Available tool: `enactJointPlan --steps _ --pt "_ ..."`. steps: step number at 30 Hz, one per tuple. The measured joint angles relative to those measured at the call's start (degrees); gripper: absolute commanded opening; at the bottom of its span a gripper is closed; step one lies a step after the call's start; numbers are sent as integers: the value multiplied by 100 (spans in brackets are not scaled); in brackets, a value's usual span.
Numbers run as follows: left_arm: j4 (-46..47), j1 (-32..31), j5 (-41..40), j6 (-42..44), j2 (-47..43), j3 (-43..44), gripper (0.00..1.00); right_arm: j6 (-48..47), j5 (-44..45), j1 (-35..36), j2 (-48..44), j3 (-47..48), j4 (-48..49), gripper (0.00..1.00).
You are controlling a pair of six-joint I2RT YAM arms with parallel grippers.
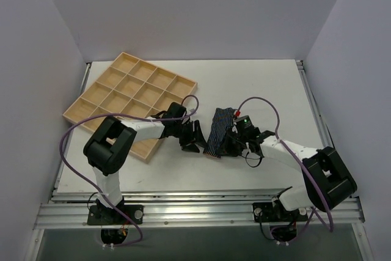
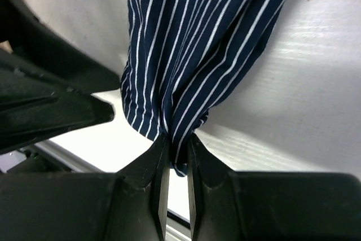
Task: Roll the underwear
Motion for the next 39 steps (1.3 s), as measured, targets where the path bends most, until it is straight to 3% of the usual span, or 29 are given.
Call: enactJointPlan --steps 23,33,39 --pt "1523 -33 520 -713 175 -623 64 378 -1056 -372 -136 -337 772 0" --pt "2691 2 678 -1464 175 -1014 64 601 -1233 -374 -140 -382 1023 0" --pt "3609 37 765 -2057 247 -1357 56 678 -1290 -378 -151 -382 1104 0"
